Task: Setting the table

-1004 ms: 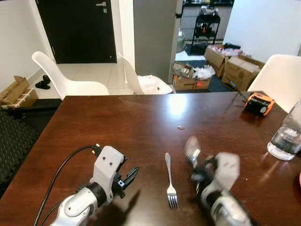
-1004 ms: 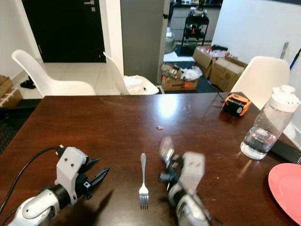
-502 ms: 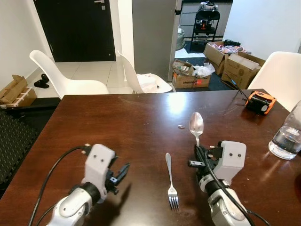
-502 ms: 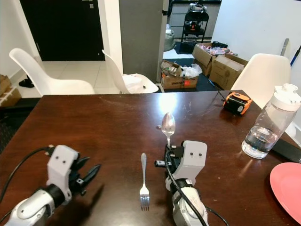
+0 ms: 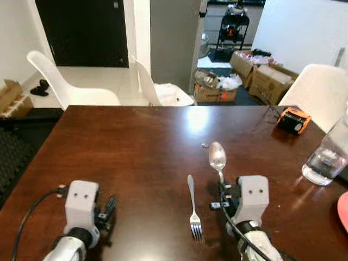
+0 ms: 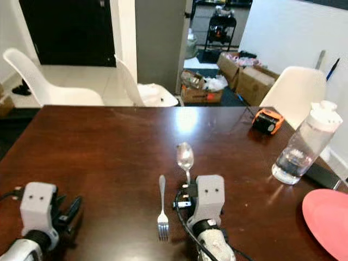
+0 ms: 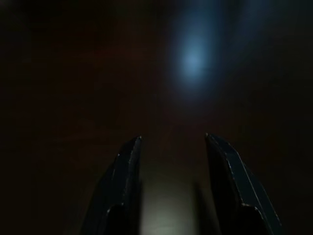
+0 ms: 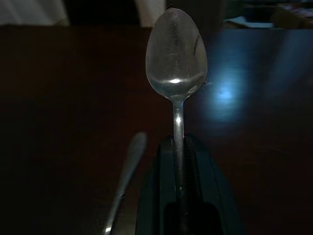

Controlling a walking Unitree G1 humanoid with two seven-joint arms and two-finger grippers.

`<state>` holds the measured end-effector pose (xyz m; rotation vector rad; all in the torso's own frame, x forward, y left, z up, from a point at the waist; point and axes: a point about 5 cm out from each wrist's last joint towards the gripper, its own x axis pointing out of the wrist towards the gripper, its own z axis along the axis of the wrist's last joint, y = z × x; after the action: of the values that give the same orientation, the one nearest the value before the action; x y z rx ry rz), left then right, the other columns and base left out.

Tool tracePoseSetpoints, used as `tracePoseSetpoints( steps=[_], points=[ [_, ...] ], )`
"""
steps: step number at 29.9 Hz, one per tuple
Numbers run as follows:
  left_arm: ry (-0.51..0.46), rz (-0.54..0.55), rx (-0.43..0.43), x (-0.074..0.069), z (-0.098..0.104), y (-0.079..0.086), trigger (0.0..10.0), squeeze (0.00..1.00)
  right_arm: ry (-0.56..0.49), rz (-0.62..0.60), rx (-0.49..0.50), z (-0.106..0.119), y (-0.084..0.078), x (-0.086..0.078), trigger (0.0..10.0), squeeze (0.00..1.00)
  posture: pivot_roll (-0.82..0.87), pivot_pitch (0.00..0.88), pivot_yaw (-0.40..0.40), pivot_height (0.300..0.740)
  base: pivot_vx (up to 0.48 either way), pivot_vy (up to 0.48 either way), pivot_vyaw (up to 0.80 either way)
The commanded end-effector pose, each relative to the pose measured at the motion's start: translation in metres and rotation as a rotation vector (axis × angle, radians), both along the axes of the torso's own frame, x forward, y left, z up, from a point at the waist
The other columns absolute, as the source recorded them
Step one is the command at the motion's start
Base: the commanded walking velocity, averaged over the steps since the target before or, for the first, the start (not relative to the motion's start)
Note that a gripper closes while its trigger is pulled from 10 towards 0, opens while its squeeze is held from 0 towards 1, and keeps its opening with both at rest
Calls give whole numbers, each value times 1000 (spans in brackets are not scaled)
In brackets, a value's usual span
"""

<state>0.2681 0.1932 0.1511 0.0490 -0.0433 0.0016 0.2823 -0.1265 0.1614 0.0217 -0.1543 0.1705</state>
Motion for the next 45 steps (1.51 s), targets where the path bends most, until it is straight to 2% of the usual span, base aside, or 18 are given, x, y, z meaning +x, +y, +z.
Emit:
tracePoseSetpoints(
  steps=[1, 6, 20, 45],
  points=[
    [-45, 38, 16, -3, 7, 1, 10000, 0, 28, 23, 2, -6, 2, 0, 10000, 0, 51, 156, -2, 740, 0, 0, 0],
    [-70, 31, 29, -1, 14, -3, 10000, 0, 9, 14, 11, -4, 4, 5, 10000, 0, 54, 152, 9, 740, 0, 0, 0],
    [-71, 16, 21, 3, 12, -10, 10000, 0, 2, 2, 11, -6, 3, 5, 10000, 0, 41, 139, 21, 740, 0, 0, 0],
    [-64, 13, 35, 3, 10, -10, 10000, 0, 4, 0, 10, -11, 5, 7, 10000, 0, 52, 128, 29, 740, -314, 0, 0]
  ],
)
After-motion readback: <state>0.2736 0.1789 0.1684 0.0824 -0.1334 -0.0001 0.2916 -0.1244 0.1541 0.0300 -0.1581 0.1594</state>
